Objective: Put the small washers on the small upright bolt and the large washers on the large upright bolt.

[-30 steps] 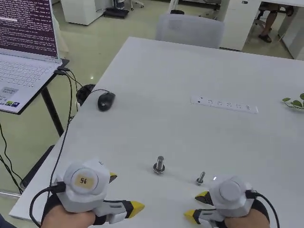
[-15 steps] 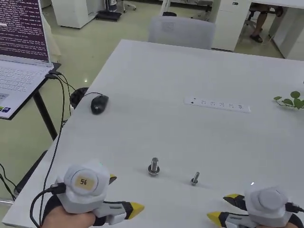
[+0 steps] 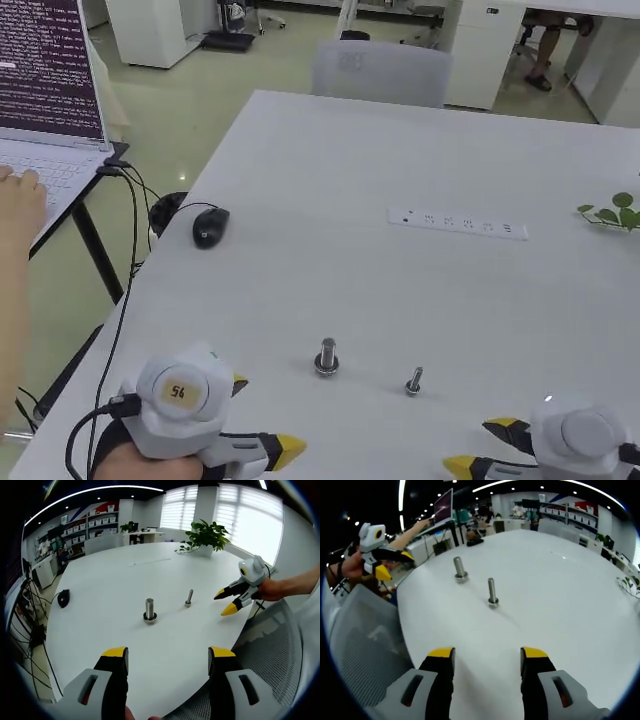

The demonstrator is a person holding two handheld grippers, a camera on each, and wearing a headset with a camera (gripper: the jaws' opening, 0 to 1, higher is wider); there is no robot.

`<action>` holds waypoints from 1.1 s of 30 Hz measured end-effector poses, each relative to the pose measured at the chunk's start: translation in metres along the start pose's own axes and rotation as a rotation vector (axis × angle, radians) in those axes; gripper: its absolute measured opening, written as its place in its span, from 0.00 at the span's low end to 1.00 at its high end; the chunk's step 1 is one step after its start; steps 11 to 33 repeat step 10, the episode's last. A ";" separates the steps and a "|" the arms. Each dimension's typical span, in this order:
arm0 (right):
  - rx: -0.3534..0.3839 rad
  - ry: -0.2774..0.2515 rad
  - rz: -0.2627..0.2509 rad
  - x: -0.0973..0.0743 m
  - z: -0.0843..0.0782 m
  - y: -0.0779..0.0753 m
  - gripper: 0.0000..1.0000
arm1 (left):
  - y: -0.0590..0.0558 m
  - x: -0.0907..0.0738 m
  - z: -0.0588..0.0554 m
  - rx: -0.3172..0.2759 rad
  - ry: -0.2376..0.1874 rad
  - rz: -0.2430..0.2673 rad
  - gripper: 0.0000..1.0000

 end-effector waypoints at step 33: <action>0.013 -0.013 -0.004 0.000 0.001 0.003 0.57 | 0.001 -0.002 0.002 0.003 -0.001 -0.003 0.64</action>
Point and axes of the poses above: the centre of the closed fingertips' face, and the gripper's own axes: x roughly forward along the fingers, y roughly to its left, z roughly out of its top, the point moved 5 cm from there along -x, roughly backward along the fingers, and after that the axes turned 14 degrees about -y, right-handed, at the moved point
